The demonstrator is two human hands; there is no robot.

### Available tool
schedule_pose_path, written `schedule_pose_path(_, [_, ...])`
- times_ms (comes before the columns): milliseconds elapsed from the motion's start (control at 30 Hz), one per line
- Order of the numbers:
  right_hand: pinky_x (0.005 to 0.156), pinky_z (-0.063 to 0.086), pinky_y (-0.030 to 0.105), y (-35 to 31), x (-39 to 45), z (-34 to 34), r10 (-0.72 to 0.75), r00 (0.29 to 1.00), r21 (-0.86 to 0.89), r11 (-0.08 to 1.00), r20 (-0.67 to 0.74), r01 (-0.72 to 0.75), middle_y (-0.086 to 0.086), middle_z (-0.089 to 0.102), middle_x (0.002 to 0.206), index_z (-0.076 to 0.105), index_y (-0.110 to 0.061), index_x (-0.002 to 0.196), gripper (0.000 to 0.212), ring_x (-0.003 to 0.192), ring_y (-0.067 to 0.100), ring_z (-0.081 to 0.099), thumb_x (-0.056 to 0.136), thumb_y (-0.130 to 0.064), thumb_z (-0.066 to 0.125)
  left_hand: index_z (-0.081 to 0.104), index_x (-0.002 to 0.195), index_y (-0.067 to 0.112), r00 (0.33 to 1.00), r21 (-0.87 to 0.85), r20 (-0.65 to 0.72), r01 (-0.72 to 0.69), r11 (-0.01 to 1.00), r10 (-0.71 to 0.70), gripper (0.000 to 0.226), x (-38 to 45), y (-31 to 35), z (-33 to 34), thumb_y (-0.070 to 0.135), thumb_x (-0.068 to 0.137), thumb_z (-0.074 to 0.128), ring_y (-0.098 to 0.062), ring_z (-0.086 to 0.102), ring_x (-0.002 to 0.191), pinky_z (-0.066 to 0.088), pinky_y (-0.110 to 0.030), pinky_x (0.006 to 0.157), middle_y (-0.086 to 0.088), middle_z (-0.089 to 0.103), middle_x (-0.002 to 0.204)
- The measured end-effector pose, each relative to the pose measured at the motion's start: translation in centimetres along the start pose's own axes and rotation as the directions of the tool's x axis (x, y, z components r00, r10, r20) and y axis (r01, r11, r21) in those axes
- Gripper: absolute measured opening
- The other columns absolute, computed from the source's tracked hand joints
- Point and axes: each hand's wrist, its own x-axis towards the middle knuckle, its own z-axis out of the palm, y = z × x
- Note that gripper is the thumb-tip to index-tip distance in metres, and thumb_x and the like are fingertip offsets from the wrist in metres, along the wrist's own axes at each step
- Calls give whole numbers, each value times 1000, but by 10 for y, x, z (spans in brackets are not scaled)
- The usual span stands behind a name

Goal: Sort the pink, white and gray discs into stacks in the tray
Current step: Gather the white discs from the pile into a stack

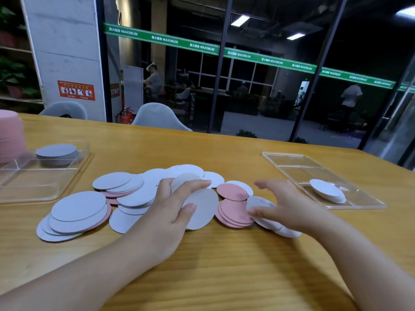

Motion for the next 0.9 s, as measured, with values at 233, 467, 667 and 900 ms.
schedule_pose_path(233, [100,38,30,9,-8,-17,179,953,-65,984,244,-168,-4,46,137,39,-25,137,84,122,16,45,68,-62,69,37,115,61,999,-22,7,42,999,-42,41,-1,-1,-1,24,99,37,22,29,101,24,9,72,28,26,117])
schedule_pose_path(467, [94,34,25,2,-7,-14,112,961,-100,991,253,-90,-12,36,134,28,-34,141,87,114,6,37,69,-59,69,37,116,61,999,-19,10,48,999,-48,41,-1,0,-2,25,98,38,11,34,98,28,7,73,25,28,116])
schedule_pose_path(667, [88,35,23,0,-7,-14,73,986,-35,997,151,-68,-12,40,120,43,-34,126,71,110,6,41,66,-56,73,37,114,63,998,-8,24,54,999,-54,41,-3,3,-2,25,98,38,7,37,94,29,7,72,25,29,117])
schedule_pose_path(900, [82,33,11,-31,-14,2,-232,968,153,958,-94,244,-29,32,109,37,-49,112,74,109,-8,36,50,-63,74,35,113,63,998,-8,23,55,998,-55,36,-4,7,-1,31,97,38,2,43,91,31,5,73,24,30,112])
